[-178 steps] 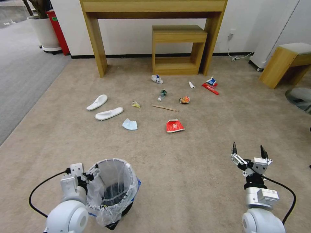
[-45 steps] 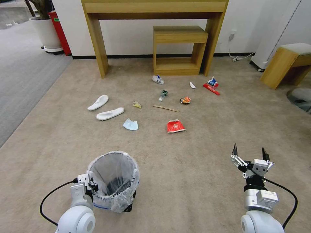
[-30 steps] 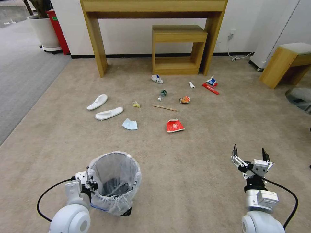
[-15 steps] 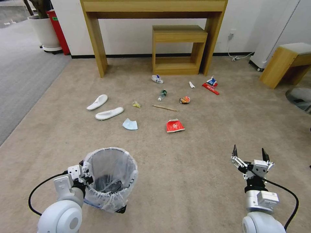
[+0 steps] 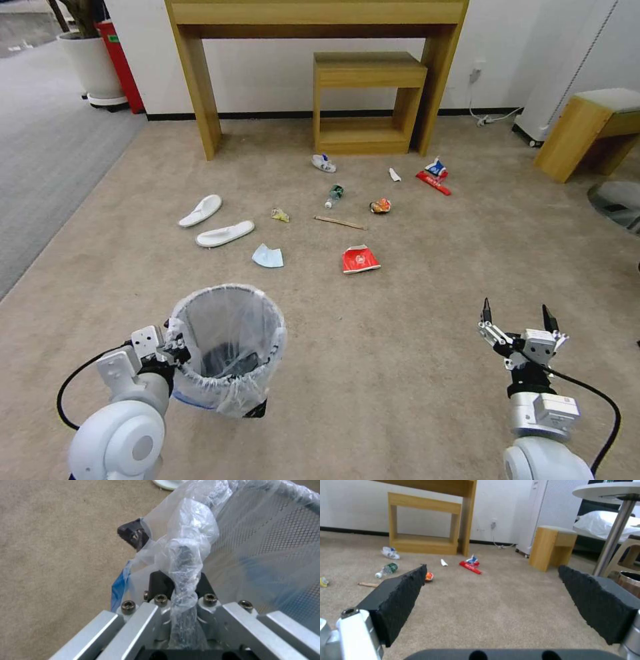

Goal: Pick up the trash bin and place the garbage on the floor into it.

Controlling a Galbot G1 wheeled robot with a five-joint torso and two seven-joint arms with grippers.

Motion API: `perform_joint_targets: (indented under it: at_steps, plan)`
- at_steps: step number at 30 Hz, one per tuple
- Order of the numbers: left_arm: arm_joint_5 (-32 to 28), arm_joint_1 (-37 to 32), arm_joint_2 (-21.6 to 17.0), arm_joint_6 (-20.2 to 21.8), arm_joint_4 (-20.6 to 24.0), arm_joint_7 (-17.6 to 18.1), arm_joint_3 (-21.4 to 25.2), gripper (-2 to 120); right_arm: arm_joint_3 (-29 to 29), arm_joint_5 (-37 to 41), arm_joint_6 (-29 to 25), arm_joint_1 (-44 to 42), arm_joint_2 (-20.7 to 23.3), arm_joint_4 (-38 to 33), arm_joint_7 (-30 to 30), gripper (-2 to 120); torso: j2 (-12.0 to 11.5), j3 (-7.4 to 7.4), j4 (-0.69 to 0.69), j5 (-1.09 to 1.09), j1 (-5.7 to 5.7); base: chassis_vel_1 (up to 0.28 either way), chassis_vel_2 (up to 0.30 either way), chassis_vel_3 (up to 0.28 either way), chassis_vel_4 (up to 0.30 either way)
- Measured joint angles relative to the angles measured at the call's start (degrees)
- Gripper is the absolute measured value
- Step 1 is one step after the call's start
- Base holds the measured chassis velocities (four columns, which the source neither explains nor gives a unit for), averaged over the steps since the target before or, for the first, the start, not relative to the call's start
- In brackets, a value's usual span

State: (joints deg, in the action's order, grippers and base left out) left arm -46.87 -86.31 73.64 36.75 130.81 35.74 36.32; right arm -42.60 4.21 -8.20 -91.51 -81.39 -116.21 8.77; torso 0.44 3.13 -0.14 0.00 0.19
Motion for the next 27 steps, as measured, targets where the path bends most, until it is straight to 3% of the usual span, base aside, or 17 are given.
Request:
perform_joint_targets:
  at_steps: [27]
  plan:
    - [-0.78,0.48,0.23,-0.4,-1.03,0.15,0.71,2,-0.64,0.97,-0.1,0.11,0.07,0.22,0.38,100,0.0,0.0,0.0,0.0,-0.01,0.0,0.0,0.0,0.0]
